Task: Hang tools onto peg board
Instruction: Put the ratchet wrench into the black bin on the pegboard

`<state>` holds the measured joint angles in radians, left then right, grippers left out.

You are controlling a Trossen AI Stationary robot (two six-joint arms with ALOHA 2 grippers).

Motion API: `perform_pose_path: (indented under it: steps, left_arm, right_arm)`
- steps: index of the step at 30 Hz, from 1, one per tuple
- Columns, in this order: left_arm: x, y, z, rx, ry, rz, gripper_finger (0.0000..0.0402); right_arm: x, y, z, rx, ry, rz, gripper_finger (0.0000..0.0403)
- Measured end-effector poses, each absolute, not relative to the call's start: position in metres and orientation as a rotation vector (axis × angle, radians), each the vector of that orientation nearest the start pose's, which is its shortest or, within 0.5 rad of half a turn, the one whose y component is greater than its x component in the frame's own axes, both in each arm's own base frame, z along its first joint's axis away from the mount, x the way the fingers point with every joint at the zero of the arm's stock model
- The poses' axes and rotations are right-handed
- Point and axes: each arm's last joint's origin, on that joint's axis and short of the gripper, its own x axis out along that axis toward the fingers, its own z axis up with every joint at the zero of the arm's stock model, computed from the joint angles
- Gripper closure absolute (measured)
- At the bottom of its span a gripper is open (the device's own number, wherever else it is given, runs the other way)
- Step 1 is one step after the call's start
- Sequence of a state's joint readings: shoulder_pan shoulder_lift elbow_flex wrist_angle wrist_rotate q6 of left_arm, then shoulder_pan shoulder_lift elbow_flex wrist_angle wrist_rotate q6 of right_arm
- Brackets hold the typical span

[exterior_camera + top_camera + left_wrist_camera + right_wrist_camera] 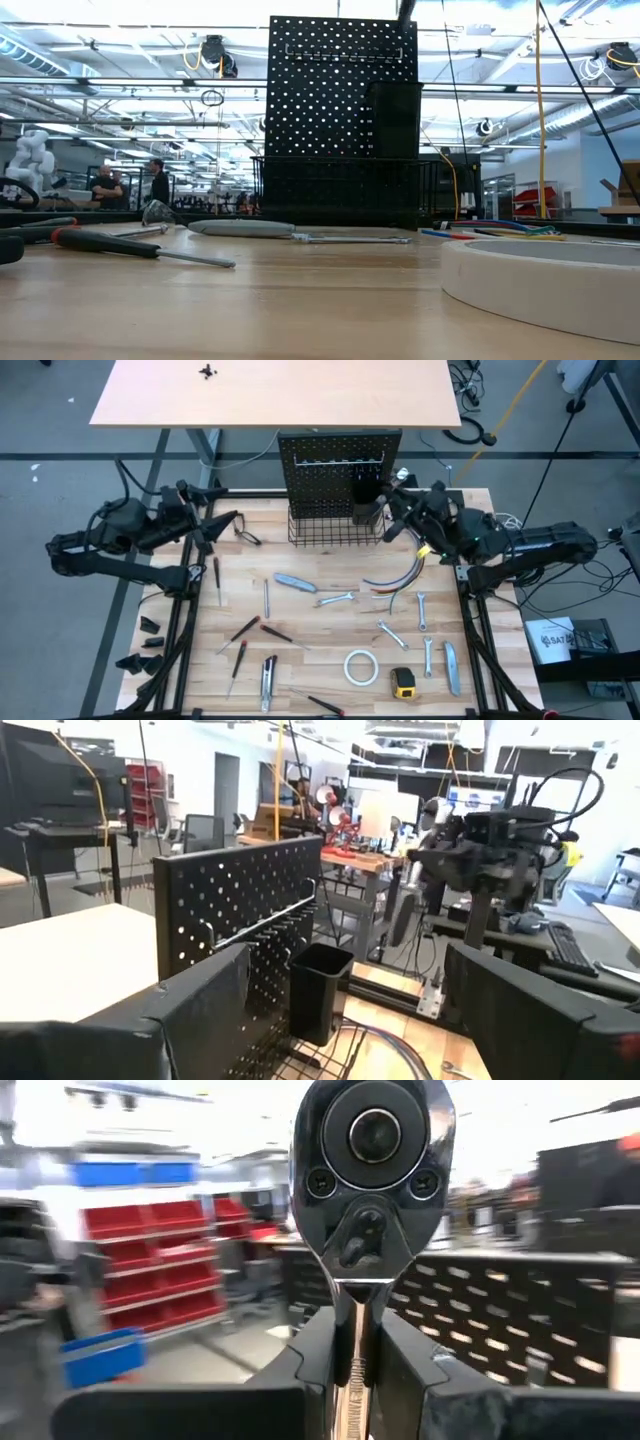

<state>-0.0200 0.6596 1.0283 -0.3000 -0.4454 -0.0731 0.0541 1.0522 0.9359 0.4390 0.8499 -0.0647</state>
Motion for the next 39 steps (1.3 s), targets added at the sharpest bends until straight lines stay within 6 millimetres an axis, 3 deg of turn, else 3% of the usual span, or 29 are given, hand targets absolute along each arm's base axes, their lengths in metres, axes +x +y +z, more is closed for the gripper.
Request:
perform_pose_path:
  steps: [5,13,29,39]
  left_arm:
    - [0.122,0.010,0.412,-0.078,-0.044,0.424,0.0066]
    - [0.128,0.009,0.410,-0.075,-0.027,0.410,0.0066]
    - [0.128,0.009,0.410,-0.091,-0.030,0.406,0.0066]
    - [0.128,0.009,0.408,-0.096,-0.013,0.406,0.0066]
  right_arm:
    - [0.215,-0.023,0.367,0.101,-0.318,-0.870,0.0364]
    - [0.211,-0.039,0.358,0.107,-0.373,-0.936,0.0364]
    - [0.232,-0.073,0.334,0.094,-0.301,-1.040,0.0364]
    - [0.242,-0.077,0.323,0.051,-0.228,-1.052,0.0364]
